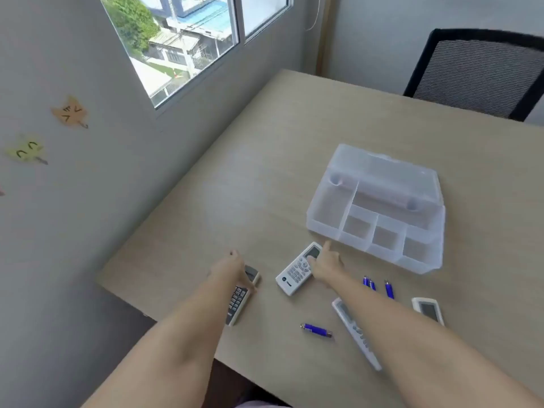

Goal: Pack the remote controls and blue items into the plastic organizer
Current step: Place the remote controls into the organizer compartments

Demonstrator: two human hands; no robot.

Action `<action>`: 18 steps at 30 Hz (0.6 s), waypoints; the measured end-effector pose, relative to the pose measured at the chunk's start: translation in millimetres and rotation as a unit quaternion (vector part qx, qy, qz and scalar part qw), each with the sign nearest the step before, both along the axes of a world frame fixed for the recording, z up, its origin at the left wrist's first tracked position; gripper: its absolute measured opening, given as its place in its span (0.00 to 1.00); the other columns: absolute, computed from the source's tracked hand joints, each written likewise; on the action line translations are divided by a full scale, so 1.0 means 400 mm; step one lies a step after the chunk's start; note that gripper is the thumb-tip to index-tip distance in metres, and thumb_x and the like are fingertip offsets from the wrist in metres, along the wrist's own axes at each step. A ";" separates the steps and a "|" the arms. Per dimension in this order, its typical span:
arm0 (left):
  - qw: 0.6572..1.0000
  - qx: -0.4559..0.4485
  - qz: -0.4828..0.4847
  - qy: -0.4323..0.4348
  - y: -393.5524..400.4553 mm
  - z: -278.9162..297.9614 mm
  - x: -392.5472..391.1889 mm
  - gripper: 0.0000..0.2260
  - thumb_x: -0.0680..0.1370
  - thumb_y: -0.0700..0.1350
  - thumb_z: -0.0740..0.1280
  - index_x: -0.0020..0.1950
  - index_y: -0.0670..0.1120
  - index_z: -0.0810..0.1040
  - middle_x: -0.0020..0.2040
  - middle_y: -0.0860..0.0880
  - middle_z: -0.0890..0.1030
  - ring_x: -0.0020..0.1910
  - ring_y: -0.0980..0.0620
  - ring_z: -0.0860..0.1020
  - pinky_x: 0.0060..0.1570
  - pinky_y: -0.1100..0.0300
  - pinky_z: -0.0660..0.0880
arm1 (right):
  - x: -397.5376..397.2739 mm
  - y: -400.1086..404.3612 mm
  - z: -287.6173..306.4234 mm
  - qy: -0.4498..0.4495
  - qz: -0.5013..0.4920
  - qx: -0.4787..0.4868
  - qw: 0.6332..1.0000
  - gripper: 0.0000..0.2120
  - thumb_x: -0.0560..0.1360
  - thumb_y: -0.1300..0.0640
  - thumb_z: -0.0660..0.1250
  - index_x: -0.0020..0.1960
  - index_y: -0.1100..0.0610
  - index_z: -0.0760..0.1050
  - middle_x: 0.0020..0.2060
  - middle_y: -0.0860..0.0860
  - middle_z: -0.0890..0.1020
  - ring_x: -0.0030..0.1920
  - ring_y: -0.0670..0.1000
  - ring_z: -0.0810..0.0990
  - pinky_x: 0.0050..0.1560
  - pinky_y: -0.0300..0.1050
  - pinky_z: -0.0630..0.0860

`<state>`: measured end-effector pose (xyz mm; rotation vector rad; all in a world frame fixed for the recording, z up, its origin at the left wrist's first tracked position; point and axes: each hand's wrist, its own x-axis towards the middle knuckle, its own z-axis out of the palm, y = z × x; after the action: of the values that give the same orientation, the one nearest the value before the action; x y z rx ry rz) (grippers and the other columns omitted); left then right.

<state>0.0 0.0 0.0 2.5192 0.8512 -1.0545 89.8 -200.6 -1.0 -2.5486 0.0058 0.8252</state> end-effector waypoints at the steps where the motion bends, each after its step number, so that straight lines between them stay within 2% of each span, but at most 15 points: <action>1: 1.000 0.000 0.006 0.019 0.003 -0.007 -0.009 0.56 0.59 0.60 0.79 0.74 0.38 0.52 0.70 0.42 0.71 0.67 0.40 0.72 0.64 0.44 0.73 | -0.005 0.017 -0.008 0.006 -0.018 0.007 1.000 0.26 0.77 0.50 0.62 0.68 0.59 0.58 0.64 0.63 0.73 0.61 0.62 0.75 0.50 0.48 0.72; 4: 0.999 -0.001 -0.001 0.032 0.008 -0.038 -0.026 0.56 0.60 0.59 0.80 0.75 0.38 0.51 0.68 0.43 0.73 0.66 0.41 0.74 0.62 0.49 0.74 | -0.015 0.058 -0.039 0.026 -0.025 -0.003 0.999 0.25 0.76 0.46 0.60 0.69 0.54 0.59 0.65 0.63 0.68 0.61 0.60 0.72 0.48 0.45 0.68; 6: 0.999 0.000 -0.022 0.023 0.014 -0.055 -0.019 0.52 0.60 0.58 0.79 0.73 0.38 0.56 0.65 0.43 0.75 0.64 0.41 0.75 0.58 0.50 0.75 | -0.014 0.083 -0.055 0.038 -0.016 -0.024 0.999 0.26 0.77 0.41 0.57 0.71 0.48 0.58 0.66 0.63 0.63 0.61 0.60 0.71 0.53 0.47 0.71; 9: 1.000 0.000 -0.023 0.004 0.023 -0.066 0.004 0.42 0.63 0.55 0.77 0.68 0.38 0.62 0.60 0.43 0.77 0.59 0.42 0.76 0.50 0.53 0.76 | -0.010 0.111 -0.077 0.039 -0.024 -0.040 0.998 0.27 0.76 0.36 0.55 0.71 0.44 0.59 0.68 0.63 0.60 0.57 0.62 0.74 0.59 0.50 0.72; 11: 0.999 -0.033 0.010 -0.003 0.037 -0.064 0.024 0.36 0.64 0.55 0.74 0.65 0.39 0.65 0.56 0.44 0.77 0.53 0.44 0.78 0.40 0.57 0.76 | -0.021 0.119 -0.084 0.029 -0.015 -0.052 0.998 0.26 0.75 0.38 0.58 0.70 0.44 0.59 0.68 0.62 0.58 0.54 0.63 0.77 0.57 0.50 0.74; 13: 0.991 -0.114 0.068 -0.026 0.057 -0.043 0.060 0.27 0.65 0.54 0.72 0.58 0.41 0.71 0.49 0.44 0.79 0.45 0.45 0.80 0.34 0.57 0.78 | -0.031 0.115 -0.092 0.008 0.002 -0.070 0.997 0.26 0.74 0.44 0.61 0.70 0.43 0.59 0.68 0.61 0.58 0.52 0.63 0.78 0.56 0.50 0.77; 15: 0.976 -0.175 0.093 -0.089 0.081 -0.011 0.108 0.19 0.63 0.54 0.70 0.48 0.45 0.74 0.42 0.46 0.79 0.38 0.49 0.79 0.35 0.58 0.77 | -0.040 0.103 -0.090 -0.006 0.018 -0.065 0.998 0.29 0.73 0.49 0.61 0.71 0.41 0.56 0.64 0.61 0.60 0.49 0.63 0.78 0.54 0.50 0.77; 18: 0.955 -0.206 0.091 -0.194 0.098 0.051 0.209 0.16 0.64 0.51 0.71 0.48 0.49 0.71 0.40 0.50 0.76 0.37 0.53 0.75 0.34 0.59 0.71 | -0.041 0.065 -0.060 0.007 0.045 0.021 0.999 0.40 0.73 0.49 0.63 0.74 0.35 0.42 0.55 0.56 0.63 0.41 0.57 0.75 0.44 0.47 0.75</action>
<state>83.6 39.1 20.5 2.1408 0.6516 -0.5753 73.3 -174.7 -24.8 -2.5181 -0.1210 0.8682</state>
